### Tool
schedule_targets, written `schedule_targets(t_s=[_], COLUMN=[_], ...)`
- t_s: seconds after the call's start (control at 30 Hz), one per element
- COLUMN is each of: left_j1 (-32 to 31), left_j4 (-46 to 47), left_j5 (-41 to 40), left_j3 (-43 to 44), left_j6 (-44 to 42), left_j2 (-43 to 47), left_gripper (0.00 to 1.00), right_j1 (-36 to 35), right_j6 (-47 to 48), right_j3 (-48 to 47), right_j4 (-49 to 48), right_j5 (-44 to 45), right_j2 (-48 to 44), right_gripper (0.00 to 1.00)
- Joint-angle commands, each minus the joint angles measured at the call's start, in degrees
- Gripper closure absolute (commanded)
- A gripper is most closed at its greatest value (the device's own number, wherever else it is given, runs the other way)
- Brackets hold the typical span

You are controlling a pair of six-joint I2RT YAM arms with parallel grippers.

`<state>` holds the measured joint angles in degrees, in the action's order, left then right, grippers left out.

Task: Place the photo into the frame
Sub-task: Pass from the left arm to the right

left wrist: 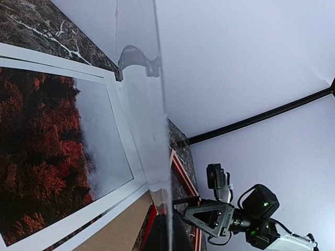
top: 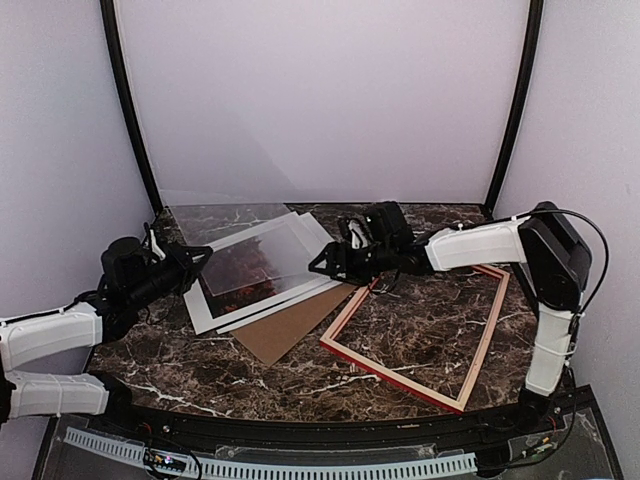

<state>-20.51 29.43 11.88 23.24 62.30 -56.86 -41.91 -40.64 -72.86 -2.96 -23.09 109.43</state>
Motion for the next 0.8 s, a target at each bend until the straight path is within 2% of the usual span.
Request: schedule_targets(t_s=[0.0, 0.43, 0.77], left_j1=[-3.74, -11.98, -14.72], left_j4=[7.68, 14.76, 17.00], left_j5=[-8.37, -16.27, -19.12], left_j3=[-2.59, -8.13, -11.47], left_j6=[1.89, 4.16, 4.76], left_j2=[1.43, 0.17, 1.14], left_gripper=[1.00, 1.00, 1.00], right_j1=[-3.30, -7.00, -6.91], right_j6=[-12.39, -30.92, -34.39], right_j3=[5.71, 10.63, 10.45], right_j4=[-13.56, -36.15, -40.60], right_j5=[-1.09, -4.06, -2.39], right_j2=[-1.70, 6.31, 9.63], right_gripper=[0.22, 0.23, 0.27])
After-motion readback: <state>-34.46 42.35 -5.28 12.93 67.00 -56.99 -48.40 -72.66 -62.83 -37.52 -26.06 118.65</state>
